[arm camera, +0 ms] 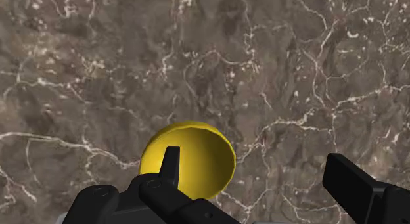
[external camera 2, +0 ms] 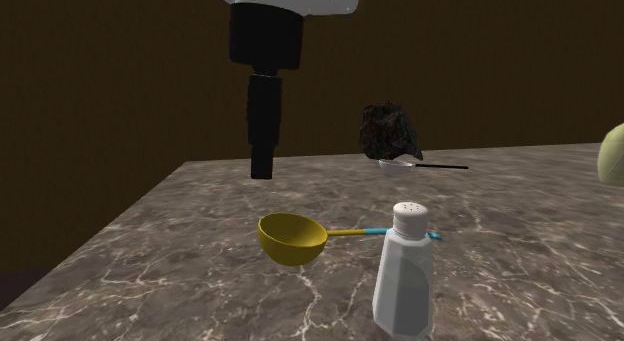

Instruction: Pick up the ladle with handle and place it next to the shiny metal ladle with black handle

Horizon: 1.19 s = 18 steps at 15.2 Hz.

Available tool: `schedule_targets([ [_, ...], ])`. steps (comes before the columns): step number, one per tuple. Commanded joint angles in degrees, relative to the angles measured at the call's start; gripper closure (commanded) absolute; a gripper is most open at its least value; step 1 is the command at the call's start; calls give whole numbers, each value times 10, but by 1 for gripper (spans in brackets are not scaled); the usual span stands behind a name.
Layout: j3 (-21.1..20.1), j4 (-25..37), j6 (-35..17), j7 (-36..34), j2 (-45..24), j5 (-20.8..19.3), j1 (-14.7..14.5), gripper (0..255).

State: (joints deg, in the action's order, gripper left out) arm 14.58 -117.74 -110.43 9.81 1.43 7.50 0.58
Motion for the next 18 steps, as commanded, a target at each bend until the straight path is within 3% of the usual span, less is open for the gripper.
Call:
schedule_targets([
  [1, 5, 31, -10, 19, -44, 14, 4, 0],
  [9, 4, 181, -17, 73, -216, 67, 32, 0],
  [18, -2, 147, -69, 79, -234, 77, 29, 0],
])
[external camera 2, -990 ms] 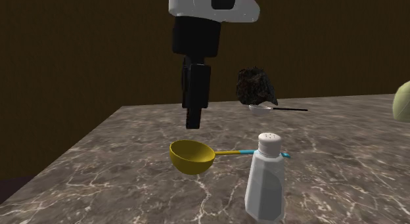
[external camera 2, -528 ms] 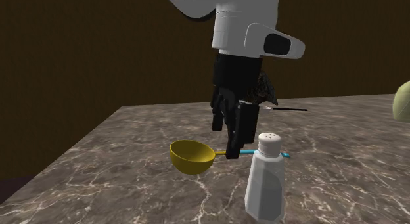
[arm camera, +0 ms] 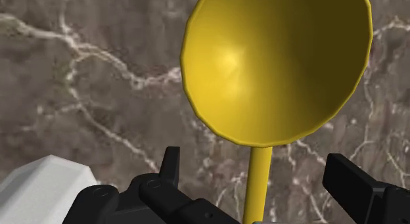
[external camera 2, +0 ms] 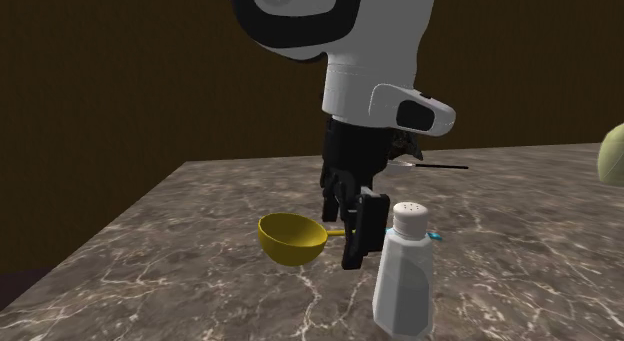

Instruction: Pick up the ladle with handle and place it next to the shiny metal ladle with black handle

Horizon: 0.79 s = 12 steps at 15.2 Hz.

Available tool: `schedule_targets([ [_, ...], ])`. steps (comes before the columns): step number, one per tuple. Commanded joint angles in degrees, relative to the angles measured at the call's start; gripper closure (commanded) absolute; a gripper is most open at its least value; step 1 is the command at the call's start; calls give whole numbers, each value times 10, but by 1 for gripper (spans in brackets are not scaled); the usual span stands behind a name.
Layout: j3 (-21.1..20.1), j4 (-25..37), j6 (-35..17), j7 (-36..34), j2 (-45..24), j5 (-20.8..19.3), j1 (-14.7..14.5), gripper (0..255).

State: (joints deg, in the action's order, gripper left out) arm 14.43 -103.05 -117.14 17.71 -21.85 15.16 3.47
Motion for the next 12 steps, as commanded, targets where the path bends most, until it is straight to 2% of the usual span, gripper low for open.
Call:
schedule_targets([
  [1, 0, 0, -2, 0, -1, 0, 0, 0],
  [6, 0, 0, -1, 0, -1, 0, 0, 0],
  [7, 0, 0, -1, 0, -1, 0, 0, 255],
  [12, 0, -1, -2, 0, -1, 0, 0, 255],
])
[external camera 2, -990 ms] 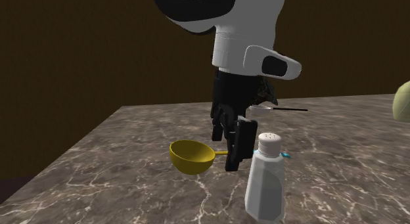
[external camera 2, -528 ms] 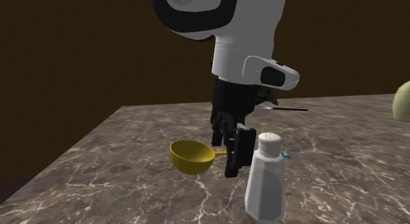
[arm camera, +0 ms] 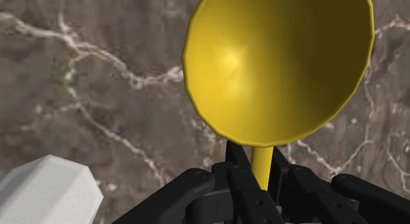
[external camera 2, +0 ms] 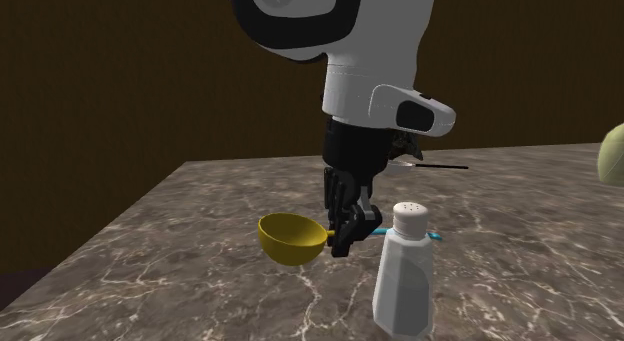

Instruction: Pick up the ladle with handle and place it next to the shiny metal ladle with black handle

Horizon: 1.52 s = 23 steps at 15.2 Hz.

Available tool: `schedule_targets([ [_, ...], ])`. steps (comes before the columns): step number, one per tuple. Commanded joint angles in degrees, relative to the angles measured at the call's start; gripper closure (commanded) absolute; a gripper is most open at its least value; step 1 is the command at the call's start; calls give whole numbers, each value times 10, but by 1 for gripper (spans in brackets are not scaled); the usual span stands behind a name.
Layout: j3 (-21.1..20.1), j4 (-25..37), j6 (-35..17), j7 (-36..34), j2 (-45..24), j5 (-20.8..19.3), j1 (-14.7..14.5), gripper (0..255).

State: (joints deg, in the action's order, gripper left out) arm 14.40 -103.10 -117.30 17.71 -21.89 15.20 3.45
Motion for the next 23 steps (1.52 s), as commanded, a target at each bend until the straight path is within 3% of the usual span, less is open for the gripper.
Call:
schedule_targets([
  [1, 0, 0, 0, 0, 0, 0, 0, 255],
  [4, 0, 0, 0, 0, -1, 0, 0, 255],
  [23, 8, 76, 124, -28, 52, -24, -2, 255],
])
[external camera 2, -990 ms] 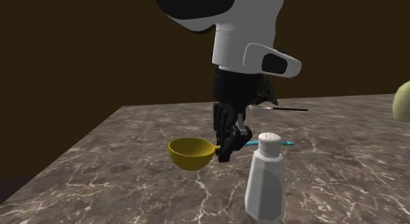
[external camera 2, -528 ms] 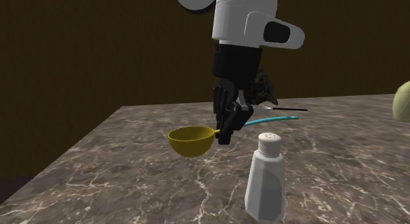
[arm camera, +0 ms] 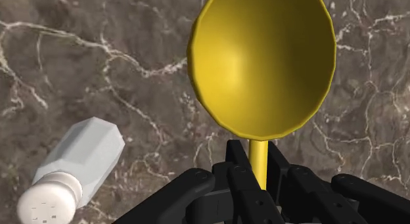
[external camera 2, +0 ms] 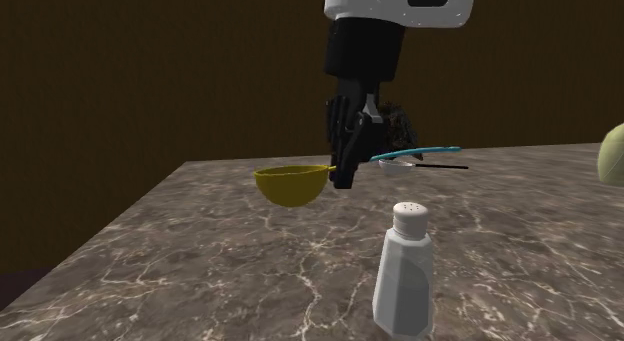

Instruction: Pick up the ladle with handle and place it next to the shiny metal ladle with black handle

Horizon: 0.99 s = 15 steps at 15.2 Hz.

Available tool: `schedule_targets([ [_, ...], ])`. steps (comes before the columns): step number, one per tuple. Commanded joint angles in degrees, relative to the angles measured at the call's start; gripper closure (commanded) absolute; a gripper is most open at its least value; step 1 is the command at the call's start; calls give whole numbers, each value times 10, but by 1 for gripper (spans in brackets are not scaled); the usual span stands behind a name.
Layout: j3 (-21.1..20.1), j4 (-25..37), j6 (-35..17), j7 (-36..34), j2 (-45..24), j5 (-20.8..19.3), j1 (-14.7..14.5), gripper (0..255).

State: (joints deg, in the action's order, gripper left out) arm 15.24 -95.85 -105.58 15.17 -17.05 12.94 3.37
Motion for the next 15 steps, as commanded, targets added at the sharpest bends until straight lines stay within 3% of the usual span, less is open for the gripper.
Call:
schedule_targets([
  [1, 0, 9, 13, -4, 5, -2, -1, 255],
  [7, -8, 56, 42, -29, -10, 0, -11, 255],
  [15, -39, 203, 73, -111, -114, 16, -50, 255],
])
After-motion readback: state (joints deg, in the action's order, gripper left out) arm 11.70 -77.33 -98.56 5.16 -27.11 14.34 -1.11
